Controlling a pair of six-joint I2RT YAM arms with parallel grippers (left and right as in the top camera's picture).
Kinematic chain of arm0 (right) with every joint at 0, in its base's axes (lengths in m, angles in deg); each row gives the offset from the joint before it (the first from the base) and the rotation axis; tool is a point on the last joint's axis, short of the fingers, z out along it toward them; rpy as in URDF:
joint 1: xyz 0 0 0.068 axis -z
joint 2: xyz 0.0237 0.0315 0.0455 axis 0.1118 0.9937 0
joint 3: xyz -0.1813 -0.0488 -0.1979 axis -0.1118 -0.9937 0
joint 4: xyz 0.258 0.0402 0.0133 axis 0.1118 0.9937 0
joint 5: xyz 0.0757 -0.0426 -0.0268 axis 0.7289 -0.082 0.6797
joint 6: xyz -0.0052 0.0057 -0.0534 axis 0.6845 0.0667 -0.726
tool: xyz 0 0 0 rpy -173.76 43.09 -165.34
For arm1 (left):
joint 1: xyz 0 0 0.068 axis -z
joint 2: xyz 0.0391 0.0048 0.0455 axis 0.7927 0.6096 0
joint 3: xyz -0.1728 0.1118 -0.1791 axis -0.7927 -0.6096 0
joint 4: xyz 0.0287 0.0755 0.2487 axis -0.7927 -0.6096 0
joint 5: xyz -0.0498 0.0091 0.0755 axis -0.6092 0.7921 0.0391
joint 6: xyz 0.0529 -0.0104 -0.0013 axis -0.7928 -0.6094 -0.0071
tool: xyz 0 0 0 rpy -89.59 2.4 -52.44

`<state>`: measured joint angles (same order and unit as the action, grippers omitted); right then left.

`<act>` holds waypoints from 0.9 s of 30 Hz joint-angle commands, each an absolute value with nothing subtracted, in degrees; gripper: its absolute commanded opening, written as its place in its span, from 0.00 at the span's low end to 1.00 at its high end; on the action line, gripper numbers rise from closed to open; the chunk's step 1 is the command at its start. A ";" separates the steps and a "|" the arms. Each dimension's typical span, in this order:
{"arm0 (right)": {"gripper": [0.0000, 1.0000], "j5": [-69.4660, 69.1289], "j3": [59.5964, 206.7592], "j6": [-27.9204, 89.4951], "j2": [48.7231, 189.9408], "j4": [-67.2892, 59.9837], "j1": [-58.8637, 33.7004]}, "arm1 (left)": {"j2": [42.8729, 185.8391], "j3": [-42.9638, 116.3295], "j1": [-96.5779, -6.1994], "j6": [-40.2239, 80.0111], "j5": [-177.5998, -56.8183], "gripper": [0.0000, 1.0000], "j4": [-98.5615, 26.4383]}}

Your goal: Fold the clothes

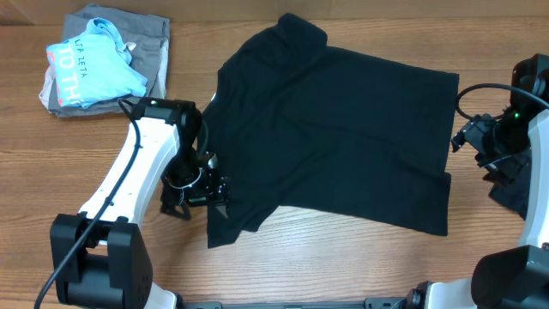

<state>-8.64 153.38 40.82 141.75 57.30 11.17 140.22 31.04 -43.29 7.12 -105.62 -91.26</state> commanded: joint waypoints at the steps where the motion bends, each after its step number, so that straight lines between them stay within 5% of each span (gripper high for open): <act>1: 0.76 -8.09 153.36 40.56 141.24 56.20 11.25 | 139.15 31.70 -42.92 6.59 -105.73 0.68 -87.96; 4: 0.69 -7.48 153.34 40.49 141.24 55.52 11.19 | 139.15 34.02 -43.05 6.57 -105.73 0.54 -82.34; 5: 0.63 -7.09 153.25 40.49 141.24 55.31 11.19 | 139.15 34.69 -43.05 6.59 -105.73 0.41 -79.57; 6: 0.58 -6.63 153.03 40.49 141.24 55.07 11.21 | 139.15 35.09 -43.05 6.59 -105.76 0.14 -77.08; 7: 0.52 -6.41 152.75 40.49 141.24 54.89 11.19 | 139.15 35.20 -43.03 7.01 -106.00 0.04 -74.23; 11: 0.20 -4.84 148.51 40.47 141.24 52.62 10.42 | 139.83 35.20 -42.77 8.10 -107.18 0.04 -67.83; 14: 0.11 -3.98 142.89 40.51 141.24 48.16 8.81 | 141.38 35.20 -42.31 8.12 -107.15 0.04 -64.84; 27: 0.06 3.36 121.19 40.86 141.24 31.05 6.12 | 154.91 35.20 -42.66 9.30 -105.93 0.04 -58.08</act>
